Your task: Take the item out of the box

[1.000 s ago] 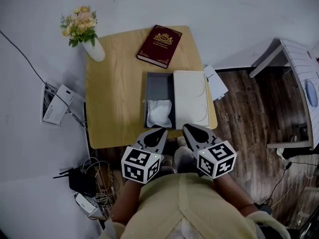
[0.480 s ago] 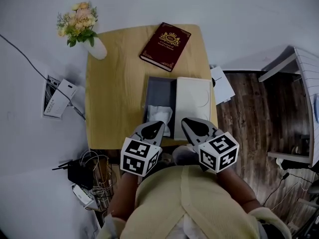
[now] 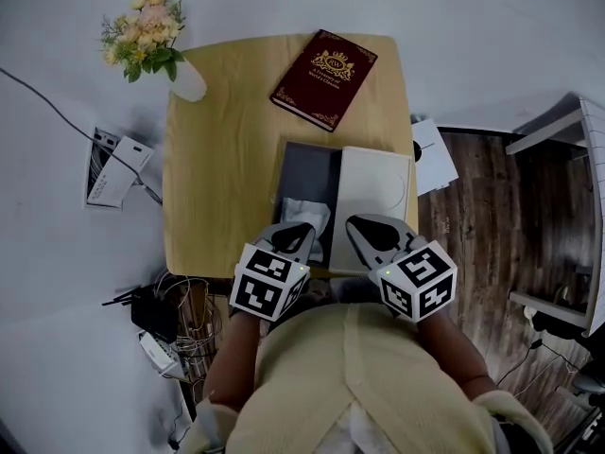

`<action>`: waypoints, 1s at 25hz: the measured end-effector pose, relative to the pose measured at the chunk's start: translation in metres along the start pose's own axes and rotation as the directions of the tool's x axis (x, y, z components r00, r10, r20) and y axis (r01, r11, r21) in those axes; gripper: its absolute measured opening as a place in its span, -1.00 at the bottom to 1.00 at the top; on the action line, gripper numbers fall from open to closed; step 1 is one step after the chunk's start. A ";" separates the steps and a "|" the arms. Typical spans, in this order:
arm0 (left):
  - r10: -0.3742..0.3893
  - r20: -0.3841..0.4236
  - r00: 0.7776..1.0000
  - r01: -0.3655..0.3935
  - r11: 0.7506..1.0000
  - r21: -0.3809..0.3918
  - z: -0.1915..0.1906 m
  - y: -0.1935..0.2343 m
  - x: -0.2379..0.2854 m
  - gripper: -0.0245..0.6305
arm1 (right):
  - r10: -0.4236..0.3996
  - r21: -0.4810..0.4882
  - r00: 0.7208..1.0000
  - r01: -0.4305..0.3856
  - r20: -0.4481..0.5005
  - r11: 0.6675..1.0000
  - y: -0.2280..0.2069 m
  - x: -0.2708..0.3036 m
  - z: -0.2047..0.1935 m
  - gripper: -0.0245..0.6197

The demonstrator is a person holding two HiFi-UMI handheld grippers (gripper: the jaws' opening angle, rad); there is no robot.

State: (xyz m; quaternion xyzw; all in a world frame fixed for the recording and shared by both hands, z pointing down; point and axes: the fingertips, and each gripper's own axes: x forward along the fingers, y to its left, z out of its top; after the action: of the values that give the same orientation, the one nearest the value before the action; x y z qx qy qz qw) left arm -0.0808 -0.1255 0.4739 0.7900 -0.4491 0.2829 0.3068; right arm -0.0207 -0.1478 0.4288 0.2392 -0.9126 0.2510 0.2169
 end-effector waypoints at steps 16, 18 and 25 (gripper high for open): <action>0.011 -0.227 0.974 0.014 0.994 0.107 -0.015 -0.003 0.035 -0.86 | 0.082 -0.039 0.992 -0.086 -0.091 0.996 -0.011 0.013 0.005 -0.83; -0.002 -0.246 0.969 0.028 0.994 0.104 -0.018 -0.005 0.038 -0.78 | 0.091 -0.040 0.992 -0.095 -0.089 0.995 -0.012 0.014 0.007 -0.83; 0.008 -0.337 0.941 0.043 0.989 0.142 -0.032 -0.003 0.044 -0.48 | 0.123 -0.036 0.989 -0.126 -0.083 0.991 -0.012 0.020 0.012 -0.83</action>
State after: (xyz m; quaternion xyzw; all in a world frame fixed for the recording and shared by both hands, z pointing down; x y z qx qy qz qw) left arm -0.0643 -0.1235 0.5257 0.7545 -0.3610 0.4434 0.3222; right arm -0.0326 -0.1702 0.4340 0.1671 -0.9212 0.2545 0.2423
